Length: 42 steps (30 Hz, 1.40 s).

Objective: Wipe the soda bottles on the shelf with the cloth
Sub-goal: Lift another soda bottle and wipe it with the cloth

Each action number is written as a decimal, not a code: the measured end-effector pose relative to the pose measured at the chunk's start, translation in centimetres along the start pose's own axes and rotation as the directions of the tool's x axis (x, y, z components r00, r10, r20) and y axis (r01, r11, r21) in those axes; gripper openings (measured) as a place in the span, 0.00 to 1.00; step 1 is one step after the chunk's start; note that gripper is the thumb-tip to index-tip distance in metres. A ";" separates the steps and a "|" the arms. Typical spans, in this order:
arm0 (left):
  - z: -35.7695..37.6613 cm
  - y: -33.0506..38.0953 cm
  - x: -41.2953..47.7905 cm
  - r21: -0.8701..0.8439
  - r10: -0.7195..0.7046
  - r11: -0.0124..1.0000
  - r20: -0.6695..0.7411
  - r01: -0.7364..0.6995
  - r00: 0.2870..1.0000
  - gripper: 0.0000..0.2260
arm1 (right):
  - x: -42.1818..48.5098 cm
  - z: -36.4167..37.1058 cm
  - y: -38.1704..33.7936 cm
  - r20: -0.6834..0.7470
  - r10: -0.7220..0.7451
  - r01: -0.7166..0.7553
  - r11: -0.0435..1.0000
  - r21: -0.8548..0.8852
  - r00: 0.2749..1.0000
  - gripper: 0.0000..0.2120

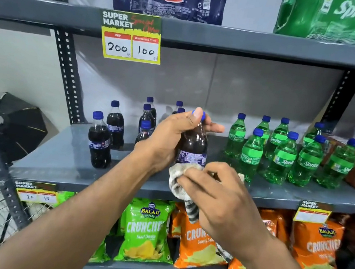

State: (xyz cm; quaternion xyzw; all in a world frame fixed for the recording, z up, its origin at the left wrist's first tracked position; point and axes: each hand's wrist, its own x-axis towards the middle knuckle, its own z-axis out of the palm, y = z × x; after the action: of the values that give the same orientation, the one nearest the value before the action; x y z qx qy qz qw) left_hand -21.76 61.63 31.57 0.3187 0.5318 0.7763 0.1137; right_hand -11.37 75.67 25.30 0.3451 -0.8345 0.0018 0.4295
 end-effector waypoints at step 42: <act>-0.7 -0.4 -0.9 0.065 0.077 0.995 -0.100 -0.070 0.992 0.13 | -1.4 2.5 -1.9 -0.239 0.493 -0.389 0.841 0.377 0.836 0.16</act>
State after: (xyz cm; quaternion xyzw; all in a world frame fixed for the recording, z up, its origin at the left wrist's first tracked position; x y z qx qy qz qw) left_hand -21.55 60.81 30.76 0.3013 0.5484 0.7786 0.0477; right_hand -11.53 74.27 22.14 0.1992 -0.7979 0.2912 0.4888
